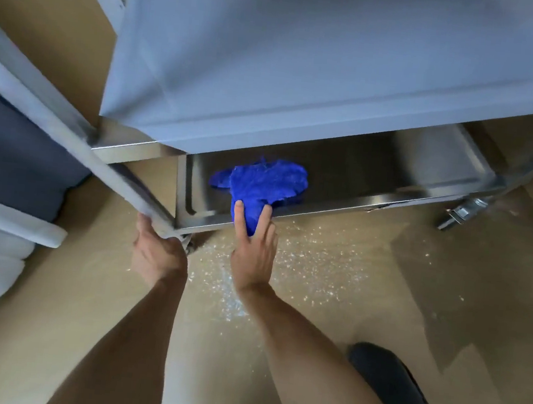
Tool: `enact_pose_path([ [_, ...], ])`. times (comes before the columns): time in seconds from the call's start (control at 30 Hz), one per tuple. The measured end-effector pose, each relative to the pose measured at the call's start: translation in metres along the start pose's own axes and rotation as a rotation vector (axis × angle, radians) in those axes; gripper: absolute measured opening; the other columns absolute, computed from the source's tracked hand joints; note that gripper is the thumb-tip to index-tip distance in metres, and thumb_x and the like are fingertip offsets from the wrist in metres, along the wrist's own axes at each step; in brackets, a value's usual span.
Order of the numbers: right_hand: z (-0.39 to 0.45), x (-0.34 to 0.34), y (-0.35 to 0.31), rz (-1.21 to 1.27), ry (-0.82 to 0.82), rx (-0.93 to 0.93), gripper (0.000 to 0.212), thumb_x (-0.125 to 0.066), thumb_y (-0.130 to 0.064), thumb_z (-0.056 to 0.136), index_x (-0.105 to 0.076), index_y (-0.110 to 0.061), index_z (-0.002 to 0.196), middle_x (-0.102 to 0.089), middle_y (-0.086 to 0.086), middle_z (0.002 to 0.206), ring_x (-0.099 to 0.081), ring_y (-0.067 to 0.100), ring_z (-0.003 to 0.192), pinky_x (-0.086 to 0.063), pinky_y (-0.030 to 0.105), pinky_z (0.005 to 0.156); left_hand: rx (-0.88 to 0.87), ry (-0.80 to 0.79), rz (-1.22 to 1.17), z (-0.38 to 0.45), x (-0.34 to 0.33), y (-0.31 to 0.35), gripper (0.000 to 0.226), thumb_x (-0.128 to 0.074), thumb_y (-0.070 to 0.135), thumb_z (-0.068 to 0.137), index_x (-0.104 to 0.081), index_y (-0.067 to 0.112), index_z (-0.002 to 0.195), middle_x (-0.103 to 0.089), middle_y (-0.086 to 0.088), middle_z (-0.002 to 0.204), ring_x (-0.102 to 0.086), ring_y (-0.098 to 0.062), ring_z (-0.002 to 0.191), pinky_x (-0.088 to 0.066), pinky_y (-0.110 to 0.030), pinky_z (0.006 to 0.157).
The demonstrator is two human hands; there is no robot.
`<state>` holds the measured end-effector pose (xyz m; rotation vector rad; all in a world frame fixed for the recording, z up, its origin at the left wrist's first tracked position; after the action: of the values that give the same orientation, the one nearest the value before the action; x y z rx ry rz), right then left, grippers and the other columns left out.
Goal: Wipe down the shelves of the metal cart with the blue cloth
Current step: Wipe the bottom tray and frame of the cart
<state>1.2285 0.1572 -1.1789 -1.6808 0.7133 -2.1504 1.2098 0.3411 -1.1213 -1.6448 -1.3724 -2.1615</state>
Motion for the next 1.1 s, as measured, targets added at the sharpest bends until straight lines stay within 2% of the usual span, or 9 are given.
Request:
enact_pose_path([
  [0.13,-0.001,-0.031,-0.066,-0.187,-0.068,0.369,0.062,-0.049,-0.007,0.086,-0.047,-0.033,0.142,-0.053,0.02,0.127,-0.053,0.031,0.088,-0.045,0.041,0.078,-0.022,-0.023,-0.081,0.005,0.004,-0.013,0.06,-0.046,-0.003,0.073,-0.051,0.021,0.128,-0.068,-0.013,0.102,-0.063,-0.036,0.092,-0.047,-0.037,0.071],
  [0.27,-0.002,-0.04,-0.085,-0.195,-0.06,0.418,0.058,-0.061,-0.014,0.085,-0.05,-0.036,0.138,-0.055,0.012,0.116,-0.053,0.027,0.085,-0.043,0.038,0.074,-0.041,-0.059,-0.066,0.001,-0.001,-0.022,0.064,-0.045,-0.001,0.079,-0.044,0.024,0.138,-0.06,-0.01,0.106,-0.058,-0.036,0.093,-0.037,-0.033,0.066],
  [0.43,0.018,0.003,-0.028,-0.113,-0.038,0.121,0.072,-0.07,-0.006,0.073,-0.053,-0.04,0.134,-0.053,0.009,0.116,-0.054,0.028,0.091,-0.047,0.039,0.076,0.166,-0.106,-0.063,-0.034,-0.028,-0.039,0.069,-0.044,-0.004,0.076,-0.038,0.015,0.142,-0.053,-0.02,0.127,-0.053,-0.042,0.108,-0.043,-0.044,0.083],
  [0.57,0.038,0.057,0.067,-0.152,-0.031,-0.152,0.093,-0.074,-0.003,0.069,-0.038,-0.046,0.144,-0.037,0.006,0.137,-0.045,0.027,0.11,-0.051,0.04,0.079,0.203,-0.212,-0.069,-0.066,-0.051,-0.013,0.063,-0.048,-0.003,0.076,-0.042,0.013,0.137,-0.059,-0.023,0.114,-0.057,-0.042,0.102,-0.045,-0.045,0.084],
  [0.73,0.066,0.125,0.146,-0.111,0.024,-0.527,0.084,-0.065,-0.008,0.082,-0.028,-0.036,0.152,-0.03,0.017,0.143,-0.04,0.036,0.123,-0.044,0.043,0.096,0.134,-0.372,-0.092,-0.079,-0.049,0.034,0.047,-0.048,0.0,0.082,-0.054,0.008,0.128,-0.068,-0.018,0.104,-0.063,-0.037,0.101,-0.05,-0.038,0.089],
  [0.9,0.058,0.148,0.109,-0.066,-0.132,-0.584,0.063,-0.066,-0.019,0.081,-0.042,-0.028,0.138,-0.04,0.02,0.125,-0.056,0.038,0.099,-0.047,0.035,0.086,0.218,-0.621,-0.176,-0.087,-0.032,0.067,0.023,-0.05,0.019,0.096,-0.066,0.004,0.103,-0.066,-0.017,0.107,-0.061,-0.034,0.107,-0.045,-0.032,0.086],
  [0.97,0.04,0.149,0.079,0.013,-0.216,-0.637,0.054,-0.064,-0.021,0.081,-0.044,-0.029,0.131,-0.045,0.016,0.122,-0.056,0.034,0.092,-0.045,0.031,0.082,0.304,-0.8,-0.288,-0.099,-0.034,0.076,0.036,-0.053,0.033,0.098,-0.065,-0.001,0.104,-0.064,-0.016,0.109,-0.059,-0.033,0.109,-0.043,-0.035,0.093],
  [1.03,0.018,0.144,0.049,0.21,-0.321,-0.684,0.051,-0.062,-0.018,0.083,-0.046,-0.032,0.129,-0.051,0.01,0.124,-0.057,0.028,0.099,-0.044,0.027,0.085,0.378,-0.913,-0.373,-0.111,-0.031,0.085,0.057,-0.05,0.047,0.098,-0.059,-0.002,0.124,-0.061,-0.016,0.12,-0.056,-0.031,0.115,-0.04,-0.037,0.097],
  [1.1,0.0,0.143,0.022,0.41,-0.41,-0.692,0.055,-0.063,-0.01,0.079,-0.051,-0.03,0.129,-0.057,0.003,0.126,-0.058,0.022,0.104,-0.047,0.024,0.089,0.448,-1.036,-0.51,-0.126,-0.031,0.097,0.062,-0.048,0.056,0.094,-0.062,0.003,0.124,-0.066,-0.015,0.113,-0.062,-0.032,0.106,-0.046,-0.039,0.09],
])
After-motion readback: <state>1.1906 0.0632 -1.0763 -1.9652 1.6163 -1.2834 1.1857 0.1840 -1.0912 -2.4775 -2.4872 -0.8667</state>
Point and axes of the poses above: each hand's wrist, its own z-axis towards the middle knuckle, its own x-axis out of the back of the hand, y = z × x, the point moved 7 cm from there along z, towards the middle knuckle
